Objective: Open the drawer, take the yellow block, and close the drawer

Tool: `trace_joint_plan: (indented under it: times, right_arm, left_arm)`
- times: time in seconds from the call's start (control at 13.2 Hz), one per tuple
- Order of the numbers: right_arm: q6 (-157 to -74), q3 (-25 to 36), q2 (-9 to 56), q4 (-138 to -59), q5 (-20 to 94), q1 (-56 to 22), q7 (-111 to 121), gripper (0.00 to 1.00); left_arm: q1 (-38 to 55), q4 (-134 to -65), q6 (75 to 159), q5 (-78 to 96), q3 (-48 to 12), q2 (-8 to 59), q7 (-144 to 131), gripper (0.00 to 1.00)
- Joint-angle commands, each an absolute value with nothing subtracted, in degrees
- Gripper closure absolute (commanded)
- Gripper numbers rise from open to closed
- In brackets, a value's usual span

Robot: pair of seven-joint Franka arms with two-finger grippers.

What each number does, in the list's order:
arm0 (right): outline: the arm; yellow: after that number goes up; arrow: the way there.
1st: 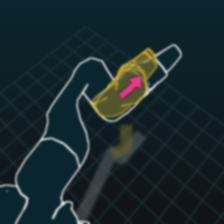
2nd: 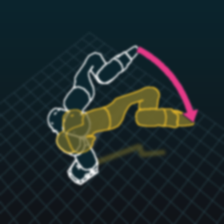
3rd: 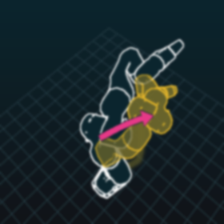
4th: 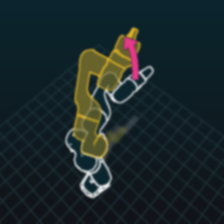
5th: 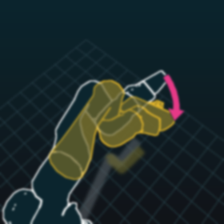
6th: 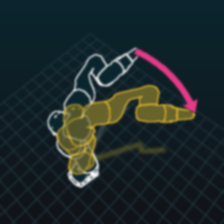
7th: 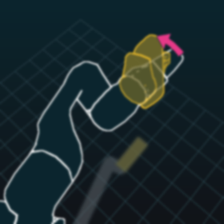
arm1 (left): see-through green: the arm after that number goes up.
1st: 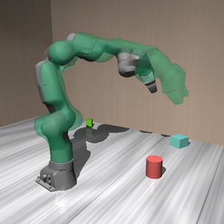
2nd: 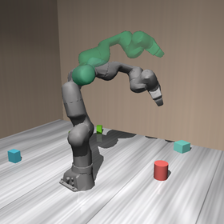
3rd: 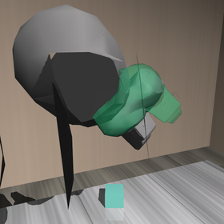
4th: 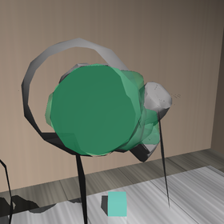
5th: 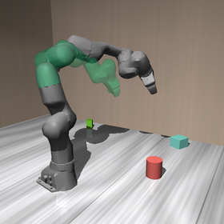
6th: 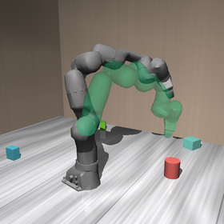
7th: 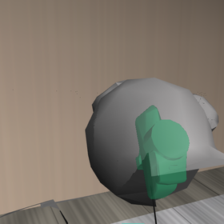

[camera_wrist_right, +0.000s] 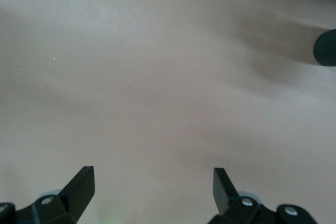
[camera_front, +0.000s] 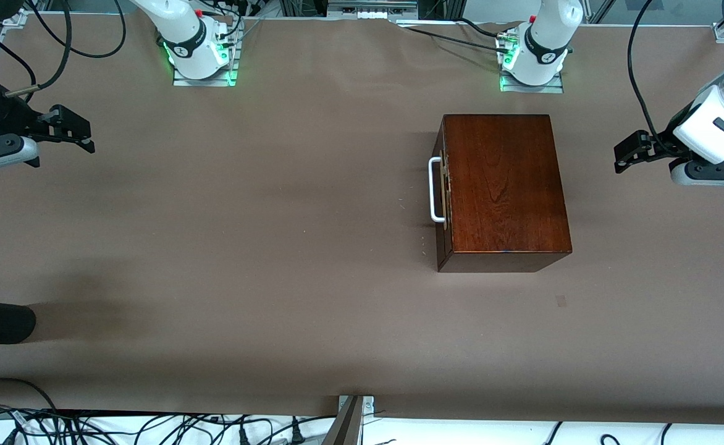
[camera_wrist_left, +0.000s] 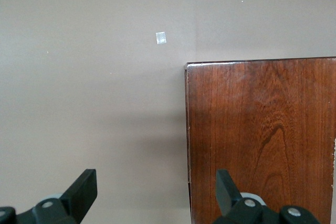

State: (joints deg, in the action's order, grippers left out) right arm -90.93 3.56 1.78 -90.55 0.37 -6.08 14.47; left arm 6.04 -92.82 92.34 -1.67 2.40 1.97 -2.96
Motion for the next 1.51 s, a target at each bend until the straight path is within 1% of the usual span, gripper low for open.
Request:
trace_joint_plan:
  times: [0.0, 0.45, 0.83, 0.98, 1.28, 1.44]
  right_arm:
    - [-89.6, 3.5, 2.3, -89.2, 0.4, -5.9, 14.8, 0.00]
    - [-89.6, 3.5, 2.3, -89.1, 0.4, -5.9, 14.7, 0.00]
    - [-89.5, 3.4, 2.3, -89.2, 0.4, -5.9, 14.7, 0.00]
    - [-89.5, 3.4, 2.3, -89.2, 0.4, -5.9, 14.7, 0.00]
    - [-89.4, 3.4, 2.3, -89.1, 0.4, -6.0, 14.6, 0.00]
    - [-89.4, 3.4, 2.2, -89.1, 0.5, -6.0, 14.7, 0.00]
  left_arm:
    - [6.2, -90.7, 90.9, -0.9, 2.5, 3.0, -2.1, 0.00]
    - [6.2, -90.6, 90.8, -0.9, 2.5, 3.0, -2.1, 0.00]
    - [6.2, -90.6, 88.2, -0.8, 1.7, 2.8, -2.8, 0.00]
    - [6.2, -90.6, 88.2, -0.8, 0.2, 2.6, -3.0, 0.00]
    - [6.2, -90.6, 87.3, -0.7, 0.0, 2.4, -2.9, 0.00]
    - [6.2, -90.6, 86.7, 1.0, -2.0, 2.4, -3.1, 0.00]
